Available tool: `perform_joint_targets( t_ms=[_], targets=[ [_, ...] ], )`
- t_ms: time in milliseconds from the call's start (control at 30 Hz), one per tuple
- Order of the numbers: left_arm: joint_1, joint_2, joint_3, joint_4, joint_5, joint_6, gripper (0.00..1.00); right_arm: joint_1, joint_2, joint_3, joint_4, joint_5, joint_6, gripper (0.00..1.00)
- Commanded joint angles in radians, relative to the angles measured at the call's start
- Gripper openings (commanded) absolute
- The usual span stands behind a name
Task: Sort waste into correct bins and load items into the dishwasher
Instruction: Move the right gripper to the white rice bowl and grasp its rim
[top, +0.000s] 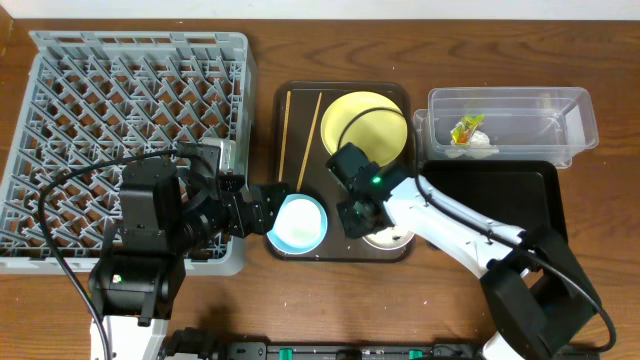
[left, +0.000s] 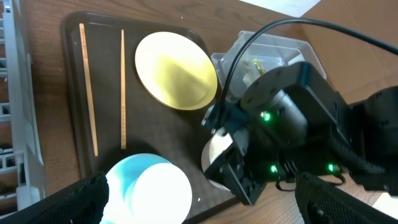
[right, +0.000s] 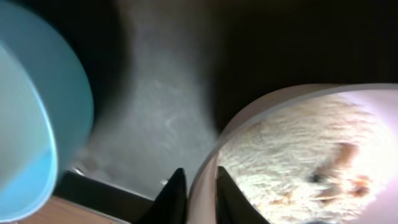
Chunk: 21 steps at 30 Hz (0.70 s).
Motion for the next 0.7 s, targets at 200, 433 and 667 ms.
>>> perform_joint_targets(
  t_ms=[200,433,667],
  targets=[
    [-0.002,-0.002,0.020,0.001,-0.008,0.003,0.96,-0.016,0.014,-0.001,-0.001,0.069,0.299,0.24],
    [-0.002,-0.002,0.020,0.001,-0.008,0.003,0.96,-0.021,0.055,0.000,0.018,0.063,0.363,0.12],
    [-0.002,-0.002,0.020,0.001,-0.008,0.003,0.96,-0.068,0.048,0.016,0.008,0.006,0.334,0.01]
  ],
)
